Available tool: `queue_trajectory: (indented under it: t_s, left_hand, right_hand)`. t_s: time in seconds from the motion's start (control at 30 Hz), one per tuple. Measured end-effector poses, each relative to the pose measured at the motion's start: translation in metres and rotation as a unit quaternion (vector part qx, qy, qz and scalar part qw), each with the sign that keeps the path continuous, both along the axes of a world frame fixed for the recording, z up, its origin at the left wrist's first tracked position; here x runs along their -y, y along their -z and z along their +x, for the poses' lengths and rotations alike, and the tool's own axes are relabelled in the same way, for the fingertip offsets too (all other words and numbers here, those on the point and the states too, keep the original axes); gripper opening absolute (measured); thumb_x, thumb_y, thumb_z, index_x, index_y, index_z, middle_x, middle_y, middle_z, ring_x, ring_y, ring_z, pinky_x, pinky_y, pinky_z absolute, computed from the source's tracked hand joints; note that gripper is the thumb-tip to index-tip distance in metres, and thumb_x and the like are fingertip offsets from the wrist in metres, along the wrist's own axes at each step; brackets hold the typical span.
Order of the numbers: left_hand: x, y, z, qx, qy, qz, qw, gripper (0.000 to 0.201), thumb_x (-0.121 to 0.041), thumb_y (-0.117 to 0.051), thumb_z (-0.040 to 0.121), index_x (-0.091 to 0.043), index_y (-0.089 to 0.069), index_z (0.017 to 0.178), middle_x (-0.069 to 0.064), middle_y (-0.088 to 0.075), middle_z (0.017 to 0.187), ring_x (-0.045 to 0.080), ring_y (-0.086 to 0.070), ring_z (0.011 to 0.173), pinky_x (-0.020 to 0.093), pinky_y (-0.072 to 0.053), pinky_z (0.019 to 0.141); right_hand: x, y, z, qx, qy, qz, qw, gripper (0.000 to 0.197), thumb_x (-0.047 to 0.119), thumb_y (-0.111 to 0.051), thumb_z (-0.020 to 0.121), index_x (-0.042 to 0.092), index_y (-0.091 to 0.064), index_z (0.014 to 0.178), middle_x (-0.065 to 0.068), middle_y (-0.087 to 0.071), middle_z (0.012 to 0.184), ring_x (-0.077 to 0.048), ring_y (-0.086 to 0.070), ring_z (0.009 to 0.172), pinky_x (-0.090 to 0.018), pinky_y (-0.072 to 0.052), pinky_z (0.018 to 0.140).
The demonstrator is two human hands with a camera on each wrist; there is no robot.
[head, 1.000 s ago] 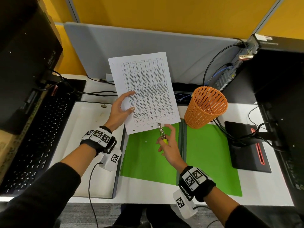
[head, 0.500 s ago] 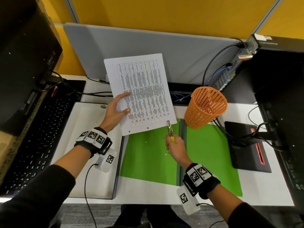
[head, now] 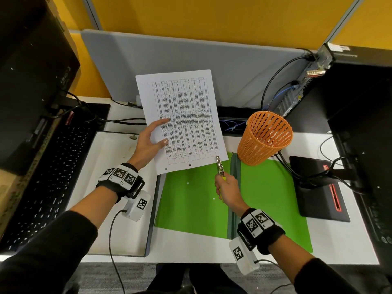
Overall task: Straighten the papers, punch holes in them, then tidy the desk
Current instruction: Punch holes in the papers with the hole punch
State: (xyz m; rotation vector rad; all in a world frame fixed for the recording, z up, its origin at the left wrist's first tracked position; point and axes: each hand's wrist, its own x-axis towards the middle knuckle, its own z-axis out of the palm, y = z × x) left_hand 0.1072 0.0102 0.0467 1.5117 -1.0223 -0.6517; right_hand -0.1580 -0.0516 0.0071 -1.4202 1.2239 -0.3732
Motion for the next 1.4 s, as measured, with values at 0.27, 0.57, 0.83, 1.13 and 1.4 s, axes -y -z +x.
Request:
queue_trajectory:
  t_s: [0.27,0.57,0.83,1.13,1.4]
  left_hand:
    - [-0.001,0.003,0.002,-0.019,0.011,0.004,1.0,0.059,0.016,-0.063,0.079,-0.011,-0.053,0.131,-0.023,-0.052,0.131,0.008,-0.039,0.135,0.048,-0.028,0.115]
    - [-0.001,0.004,0.001,-0.021,0.014,0.007,1.0,0.058,0.017,-0.062,0.079,-0.008,-0.052,0.131,-0.012,-0.051,0.132,0.008,-0.04,0.133,0.047,-0.029,0.115]
    - [0.002,0.001,0.001,-0.022,0.017,0.01,1.0,0.057,0.017,-0.062,0.08,-0.007,-0.052,0.131,-0.01,-0.051,0.133,-0.004,-0.041,0.129,0.041,-0.029,0.115]
    - [0.001,0.003,0.006,-0.004,0.012,0.008,1.0,0.056,0.016,-0.062,0.08,-0.005,-0.052,0.131,-0.021,-0.053,0.129,-0.004,-0.042,0.128,0.04,-0.029,0.116]
    - [0.004,0.003,0.006,0.005,0.009,0.004,1.0,0.056,0.018,-0.061,0.08,-0.004,-0.051,0.131,-0.027,-0.052,0.128,-0.006,-0.042,0.128,0.038,-0.03,0.115]
  right_hand:
    - [0.0,-0.005,0.001,0.008,0.008,0.042,0.999,0.029,0.003,-0.039,0.089,0.017,-0.032,0.064,0.002,-0.031,0.057,-0.01,-0.025,0.046,-0.016,-0.019,0.034]
    - [0.0,-0.002,0.0,0.003,0.009,0.054,0.998,0.031,0.004,-0.04,0.088,0.019,-0.031,0.063,0.002,-0.031,0.058,-0.01,-0.025,0.046,-0.015,-0.02,0.033]
    - [-0.002,0.0,-0.002,0.001,-0.009,0.025,1.0,0.026,0.007,-0.041,0.089,0.016,-0.038,0.065,0.0,-0.038,0.059,-0.015,-0.034,0.049,-0.021,-0.028,0.041]
    - [-0.003,-0.012,-0.004,0.09,-0.019,-0.043,0.995,0.054,0.006,-0.048,0.092,0.036,-0.026,0.131,-0.019,-0.062,0.095,-0.021,-0.061,0.068,-0.02,-0.047,0.045]
    - [0.001,-0.007,-0.003,0.096,-0.013,-0.094,0.991,0.055,0.001,-0.049,0.089,0.037,-0.04,0.13,-0.006,-0.05,0.082,-0.024,-0.047,0.066,-0.012,-0.042,0.047]
